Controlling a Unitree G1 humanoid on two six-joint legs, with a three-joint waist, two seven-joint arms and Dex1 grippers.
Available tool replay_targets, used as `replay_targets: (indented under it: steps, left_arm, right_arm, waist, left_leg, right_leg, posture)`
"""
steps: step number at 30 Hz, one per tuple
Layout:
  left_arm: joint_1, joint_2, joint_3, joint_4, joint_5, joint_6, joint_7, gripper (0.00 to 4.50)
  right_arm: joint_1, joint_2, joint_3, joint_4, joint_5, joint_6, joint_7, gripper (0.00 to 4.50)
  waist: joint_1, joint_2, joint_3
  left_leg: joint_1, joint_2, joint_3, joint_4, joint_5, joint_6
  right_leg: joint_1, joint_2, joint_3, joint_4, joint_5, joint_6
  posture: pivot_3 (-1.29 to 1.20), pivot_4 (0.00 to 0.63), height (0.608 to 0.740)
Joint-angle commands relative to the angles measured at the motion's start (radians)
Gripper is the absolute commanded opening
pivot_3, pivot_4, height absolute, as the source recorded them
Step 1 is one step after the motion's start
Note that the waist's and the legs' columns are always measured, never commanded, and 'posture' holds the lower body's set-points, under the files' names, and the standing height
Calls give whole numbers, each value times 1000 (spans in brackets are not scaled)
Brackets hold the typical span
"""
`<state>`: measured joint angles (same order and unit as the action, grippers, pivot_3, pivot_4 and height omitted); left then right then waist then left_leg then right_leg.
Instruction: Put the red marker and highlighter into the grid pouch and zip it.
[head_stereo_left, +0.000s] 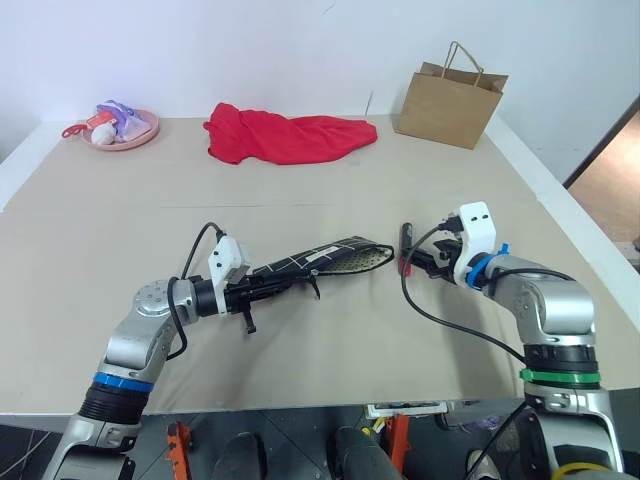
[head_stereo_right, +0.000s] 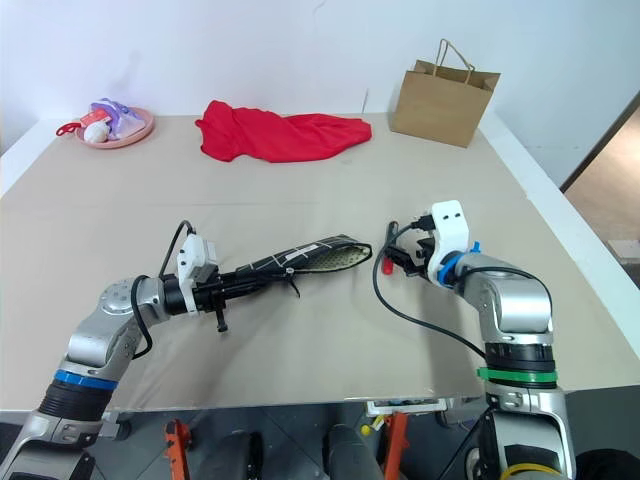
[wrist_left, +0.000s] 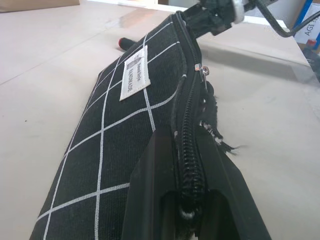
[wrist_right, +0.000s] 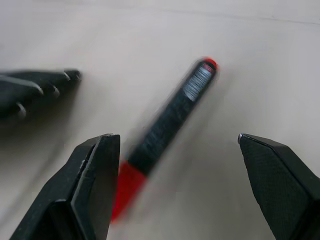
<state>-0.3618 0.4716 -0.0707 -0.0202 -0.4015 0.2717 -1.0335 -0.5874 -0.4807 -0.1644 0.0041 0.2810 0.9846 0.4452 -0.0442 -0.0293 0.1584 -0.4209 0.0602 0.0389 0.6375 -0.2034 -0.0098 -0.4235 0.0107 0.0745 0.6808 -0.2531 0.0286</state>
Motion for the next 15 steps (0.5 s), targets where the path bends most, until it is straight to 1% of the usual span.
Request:
replay_targets:
  steps: [1, 7, 11, 15]
  left_arm:
    - [-4, 9, 19, -41, -15, 5, 8, 0]
    - [6, 17, 34, -43, -16, 8, 24, 0]
    - [8, 19, 40, -41, -17, 4, 32, 0]
    - [13, 23, 46, -44, -19, 3, 33, 0]
  right_arm:
    - [-43, 12, -34, -16, 17, 10, -38, 4082]
    - [-44, 55, 41, -15, 3, 18, -60, 4082]
    - [-17, 50, 130, -1, -54, -33, -66, 4082]
    - [1, 50, 156, 13, -77, -59, -73, 4082]
  waist:
    - [0, 0, 0]
    - [0, 0, 0]
    - [-2, 0, 0]
    - [-1, 0, 0]
  left_leg:
    - [0, 0, 0, 0, 0, 0]
    - [0, 0, -1, 0, 0, 0]
    - [0, 0, 0, 0, 0, 0]
    - [0, 0, 0, 0, 0, 0]
  right_leg:
    - [0, 0, 0, 0, 0, 0]
    - [0, 0, 0, 0, 0, 0]
    - [0, 0, 0, 0, 0, 0]
    - [0, 0, 0, 0, 0, 1]
  posture:
    - [0, 150, 740]
    - [0, 150, 740]
    - [0, 150, 740]
    - [0, 150, 740]
